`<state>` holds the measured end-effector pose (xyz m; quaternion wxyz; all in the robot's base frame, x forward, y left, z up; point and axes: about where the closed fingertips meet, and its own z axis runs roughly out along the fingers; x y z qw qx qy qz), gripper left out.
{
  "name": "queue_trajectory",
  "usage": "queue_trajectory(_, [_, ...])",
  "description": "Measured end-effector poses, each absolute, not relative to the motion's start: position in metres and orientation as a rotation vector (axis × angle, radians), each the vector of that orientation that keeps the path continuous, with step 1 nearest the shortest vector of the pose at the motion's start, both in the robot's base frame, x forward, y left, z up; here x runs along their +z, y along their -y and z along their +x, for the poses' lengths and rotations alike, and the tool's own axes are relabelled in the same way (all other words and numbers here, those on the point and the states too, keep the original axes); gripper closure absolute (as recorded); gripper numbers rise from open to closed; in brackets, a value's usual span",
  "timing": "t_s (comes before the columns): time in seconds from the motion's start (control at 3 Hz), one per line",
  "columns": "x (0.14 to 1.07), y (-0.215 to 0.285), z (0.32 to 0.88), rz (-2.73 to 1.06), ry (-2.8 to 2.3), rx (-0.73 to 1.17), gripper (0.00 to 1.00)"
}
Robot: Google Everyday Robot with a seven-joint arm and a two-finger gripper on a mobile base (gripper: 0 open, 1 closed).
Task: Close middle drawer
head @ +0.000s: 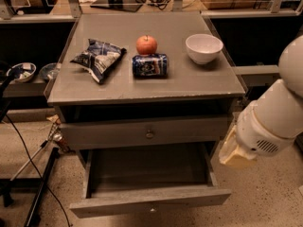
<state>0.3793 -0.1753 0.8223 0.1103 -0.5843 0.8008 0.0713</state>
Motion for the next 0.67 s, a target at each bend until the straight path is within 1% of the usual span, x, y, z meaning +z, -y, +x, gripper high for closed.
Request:
queue_trajectory(0.33, [0.7413, 0.1372, 0.3733, -1.779, -2.39, 0.3, 1.0])
queue_trajectory(0.67, [0.7435, 0.1377, 0.3717, -1.777, -2.379, 0.297, 1.0])
